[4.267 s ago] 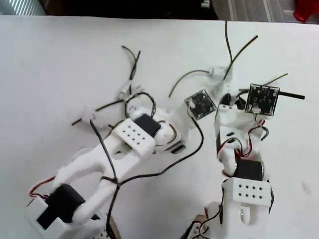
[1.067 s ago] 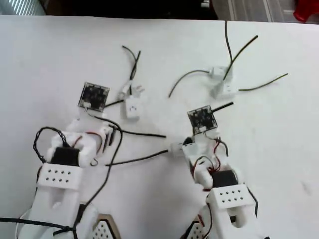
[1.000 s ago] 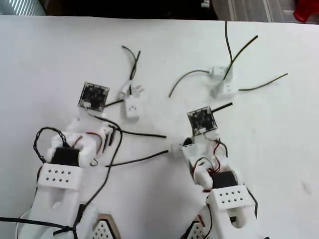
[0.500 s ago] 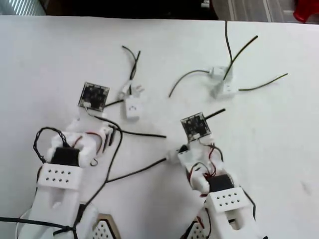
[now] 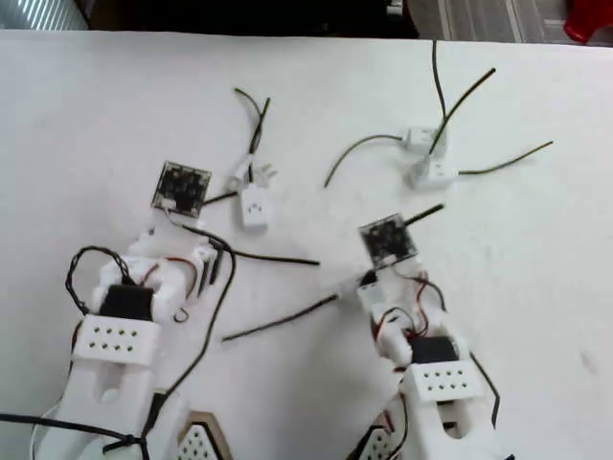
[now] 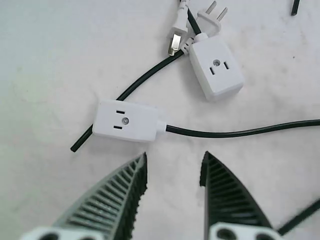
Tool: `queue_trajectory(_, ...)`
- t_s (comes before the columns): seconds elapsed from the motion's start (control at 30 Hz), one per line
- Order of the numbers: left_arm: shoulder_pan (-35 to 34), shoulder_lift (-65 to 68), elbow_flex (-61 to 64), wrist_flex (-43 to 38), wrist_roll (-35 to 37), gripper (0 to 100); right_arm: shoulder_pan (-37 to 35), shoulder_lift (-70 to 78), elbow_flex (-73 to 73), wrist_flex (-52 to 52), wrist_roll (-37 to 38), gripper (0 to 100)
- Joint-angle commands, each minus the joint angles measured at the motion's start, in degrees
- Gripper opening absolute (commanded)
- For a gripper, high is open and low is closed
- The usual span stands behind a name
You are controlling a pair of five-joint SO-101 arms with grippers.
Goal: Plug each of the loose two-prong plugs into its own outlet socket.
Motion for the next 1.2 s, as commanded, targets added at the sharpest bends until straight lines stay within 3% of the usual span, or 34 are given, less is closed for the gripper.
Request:
queue_trajectory(0.0,-0.48,-1.10,-0.18,-1.14,0.35,18,4.88,-0.57,-2.73,-8.31,-0.18,1.7)
queue_trajectory(0.2,-0.48,-1.10,-0.18,-1.14,0.35,18,8.57,-0.57,-3.87,-14.20,-10.11,1.7)
queue_trajectory(0.6,-0.57,-1.10,-0.18,-1.14,0.26,18,12.97,2.68,-14.95,-14.46,-23.91,1.7)
queue_trajectory(1.17,-0.66,-1.10,-0.26,-1.14,0.26,18,12.79,57.89,-46.42,-17.27,-25.85,1.7)
